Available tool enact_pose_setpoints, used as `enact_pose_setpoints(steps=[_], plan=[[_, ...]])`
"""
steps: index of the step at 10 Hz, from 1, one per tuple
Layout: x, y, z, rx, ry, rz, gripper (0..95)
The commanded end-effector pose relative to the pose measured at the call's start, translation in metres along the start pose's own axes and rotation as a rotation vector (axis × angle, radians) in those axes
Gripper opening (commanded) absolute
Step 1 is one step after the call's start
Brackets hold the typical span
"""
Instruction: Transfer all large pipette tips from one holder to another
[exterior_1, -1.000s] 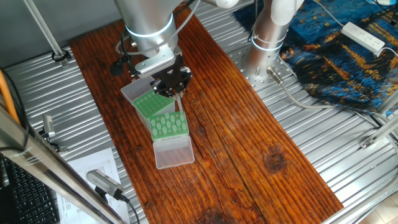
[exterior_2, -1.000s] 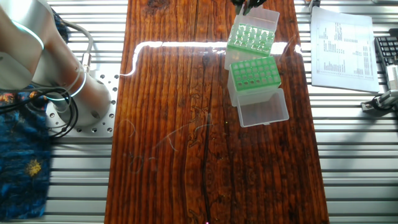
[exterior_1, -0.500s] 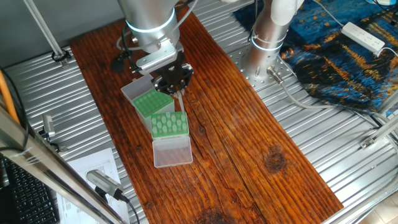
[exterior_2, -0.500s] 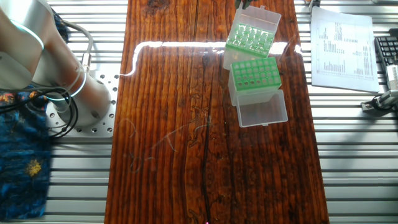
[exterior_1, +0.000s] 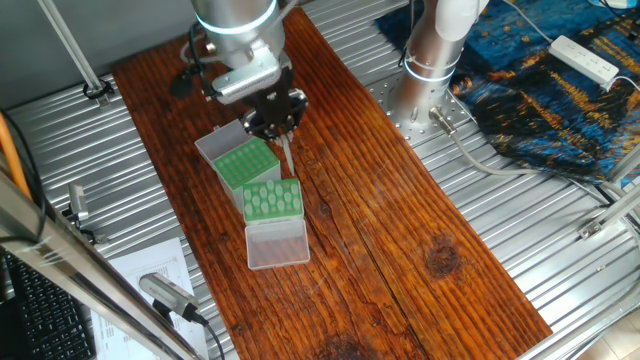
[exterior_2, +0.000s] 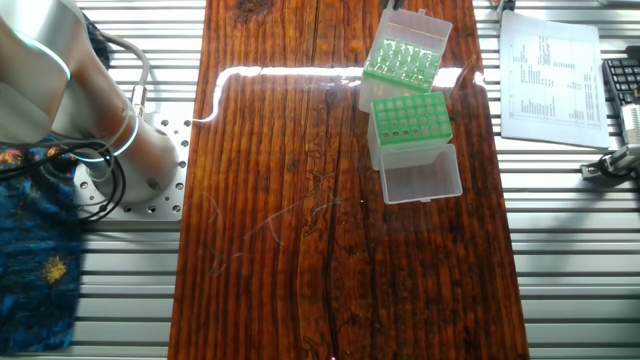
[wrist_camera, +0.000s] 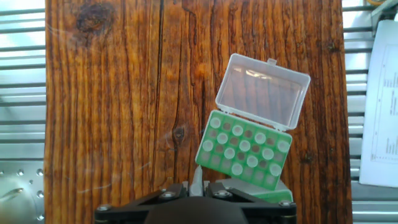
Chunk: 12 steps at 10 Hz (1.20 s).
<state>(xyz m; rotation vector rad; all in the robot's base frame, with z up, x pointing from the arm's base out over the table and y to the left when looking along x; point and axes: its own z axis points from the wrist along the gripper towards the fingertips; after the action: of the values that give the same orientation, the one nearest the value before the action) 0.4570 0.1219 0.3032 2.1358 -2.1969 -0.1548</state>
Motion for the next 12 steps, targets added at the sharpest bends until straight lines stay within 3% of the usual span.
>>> enact_pose_setpoints(steps=[1, 9, 12], plan=[[0.009, 0.004, -0.007, 0.033, -0.013, 0.050, 0.0], [0.047, -0.028, -0.022, 0.049, -0.005, 0.086, 0.0], [0.064, -0.028, -0.024, 0.060, -0.002, 0.080, 0.0]])
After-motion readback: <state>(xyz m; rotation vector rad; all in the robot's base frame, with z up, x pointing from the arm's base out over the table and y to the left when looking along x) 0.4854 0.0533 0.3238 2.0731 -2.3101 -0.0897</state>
